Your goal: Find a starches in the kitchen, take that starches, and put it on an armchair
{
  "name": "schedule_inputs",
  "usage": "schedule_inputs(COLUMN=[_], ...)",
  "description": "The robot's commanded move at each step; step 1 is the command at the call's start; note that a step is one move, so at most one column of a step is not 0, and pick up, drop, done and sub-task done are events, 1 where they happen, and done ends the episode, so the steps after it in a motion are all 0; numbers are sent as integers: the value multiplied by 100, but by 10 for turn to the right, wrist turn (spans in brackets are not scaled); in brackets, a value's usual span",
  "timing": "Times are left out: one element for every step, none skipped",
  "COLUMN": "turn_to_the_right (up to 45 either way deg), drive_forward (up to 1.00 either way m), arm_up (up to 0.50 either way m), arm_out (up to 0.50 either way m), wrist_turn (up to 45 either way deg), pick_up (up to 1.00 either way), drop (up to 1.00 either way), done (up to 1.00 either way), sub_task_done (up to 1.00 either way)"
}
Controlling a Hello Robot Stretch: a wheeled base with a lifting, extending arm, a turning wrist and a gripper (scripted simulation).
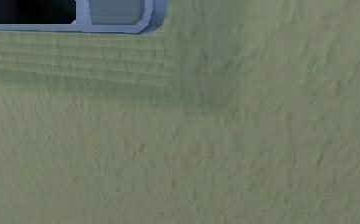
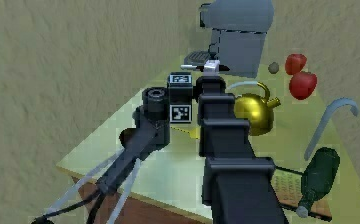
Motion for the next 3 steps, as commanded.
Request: schedule_inputs(turn_to_the_right=[0,0,0], drive_forward=[0,0,0], arm_up=[0,0,0], arm_out=[0,0,0], wrist_turn=[450,450,210], pick_up=[0,0,0], drop=[0,0,0], done=[0,0,0], sub_task_done=[0,0,0])
